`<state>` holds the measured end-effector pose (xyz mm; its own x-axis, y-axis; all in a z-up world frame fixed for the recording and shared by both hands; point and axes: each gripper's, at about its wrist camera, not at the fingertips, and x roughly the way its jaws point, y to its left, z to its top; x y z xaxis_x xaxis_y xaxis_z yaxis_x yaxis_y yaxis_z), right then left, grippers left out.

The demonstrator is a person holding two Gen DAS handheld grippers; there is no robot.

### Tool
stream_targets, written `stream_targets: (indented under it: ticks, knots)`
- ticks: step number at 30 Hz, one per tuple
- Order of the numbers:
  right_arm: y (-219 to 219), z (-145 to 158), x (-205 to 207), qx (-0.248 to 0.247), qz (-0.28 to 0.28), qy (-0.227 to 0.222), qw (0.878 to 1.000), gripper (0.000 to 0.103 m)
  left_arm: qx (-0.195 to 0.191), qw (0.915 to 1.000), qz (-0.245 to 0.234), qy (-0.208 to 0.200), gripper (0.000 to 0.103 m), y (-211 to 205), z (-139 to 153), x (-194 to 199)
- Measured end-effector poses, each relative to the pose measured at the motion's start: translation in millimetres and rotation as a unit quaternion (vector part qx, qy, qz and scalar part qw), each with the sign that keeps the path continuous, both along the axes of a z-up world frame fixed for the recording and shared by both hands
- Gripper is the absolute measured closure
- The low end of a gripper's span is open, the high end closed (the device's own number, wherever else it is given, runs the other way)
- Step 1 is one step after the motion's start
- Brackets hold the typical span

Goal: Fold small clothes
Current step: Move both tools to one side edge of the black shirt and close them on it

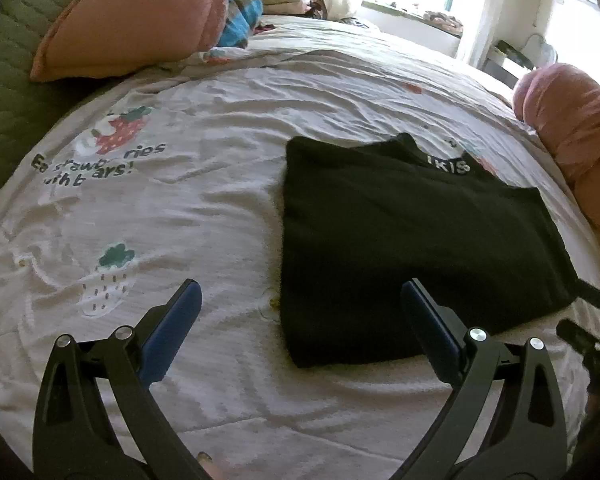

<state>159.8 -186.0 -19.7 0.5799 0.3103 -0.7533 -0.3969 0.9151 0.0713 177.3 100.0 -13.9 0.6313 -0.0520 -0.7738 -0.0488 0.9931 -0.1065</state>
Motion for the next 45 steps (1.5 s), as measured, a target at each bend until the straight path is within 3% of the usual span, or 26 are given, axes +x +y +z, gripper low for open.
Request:
stream_targets:
  ticks: [8,23,34,45]
  knots:
    - [40,-2,3,-0.017,0.036,-0.01,0.999,0.01,0.011,0.9996,0.026,-0.004,0.01,16,-1,5]
    - [113,-12,7,-0.053,0.111,-0.029,0.992,0.01,-0.006,0.9978,0.065,0.002,0.01,52,-6,33]
    - [163,-33,7,-0.121,0.156,-0.06,0.979,0.01,-0.004,0.9987,0.05,-0.004,0.01,50,-6,55]
    - [191,-58,12,-0.197,0.165,-0.094,0.962,0.008,-0.02,0.9988,0.044,-0.002,0.01,50,-10,90]
